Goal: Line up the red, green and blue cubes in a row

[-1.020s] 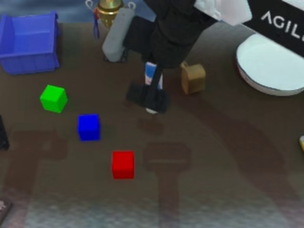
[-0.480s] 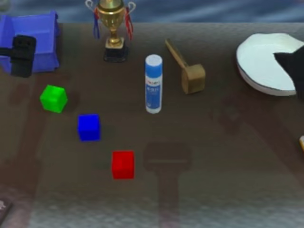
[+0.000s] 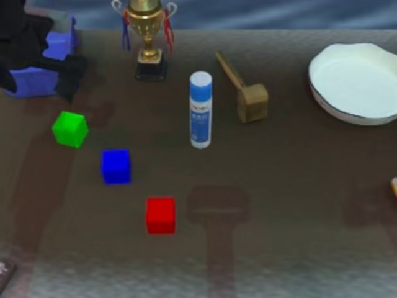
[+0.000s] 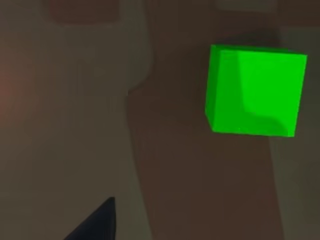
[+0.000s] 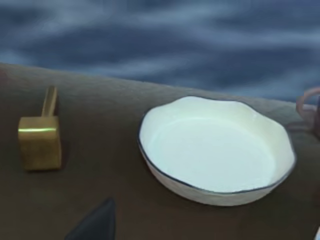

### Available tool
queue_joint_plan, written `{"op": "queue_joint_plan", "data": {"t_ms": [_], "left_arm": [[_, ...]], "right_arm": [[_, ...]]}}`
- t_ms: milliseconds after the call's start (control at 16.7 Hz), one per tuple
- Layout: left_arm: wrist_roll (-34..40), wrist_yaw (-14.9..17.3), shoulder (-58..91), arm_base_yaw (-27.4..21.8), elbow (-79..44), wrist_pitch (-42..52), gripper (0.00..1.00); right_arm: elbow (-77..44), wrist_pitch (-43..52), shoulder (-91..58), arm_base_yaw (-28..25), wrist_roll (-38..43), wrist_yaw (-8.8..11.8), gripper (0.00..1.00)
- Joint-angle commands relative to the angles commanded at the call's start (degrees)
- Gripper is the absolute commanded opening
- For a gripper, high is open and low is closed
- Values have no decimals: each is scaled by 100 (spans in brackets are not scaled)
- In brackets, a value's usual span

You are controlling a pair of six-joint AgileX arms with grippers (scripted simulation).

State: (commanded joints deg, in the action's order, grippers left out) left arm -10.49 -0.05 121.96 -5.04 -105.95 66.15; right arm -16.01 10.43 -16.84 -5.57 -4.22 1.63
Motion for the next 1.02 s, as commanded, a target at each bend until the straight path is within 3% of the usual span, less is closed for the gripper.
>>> {"op": "queue_joint_plan", "data": {"t_ms": [420,780,1020], "left_arm": [[-119,33,1448,-57,-1411,747,100],[-120,32,1458,-27,-1392,723,100],[-134,35,1608,-46,-931,106,100]], "right_arm": [[1601,-1043,1684,499,422,-163,100],[1601,-1043,1684,499,422,-163,100],[1601,-1043,1684,499,422,-163,100]]}}
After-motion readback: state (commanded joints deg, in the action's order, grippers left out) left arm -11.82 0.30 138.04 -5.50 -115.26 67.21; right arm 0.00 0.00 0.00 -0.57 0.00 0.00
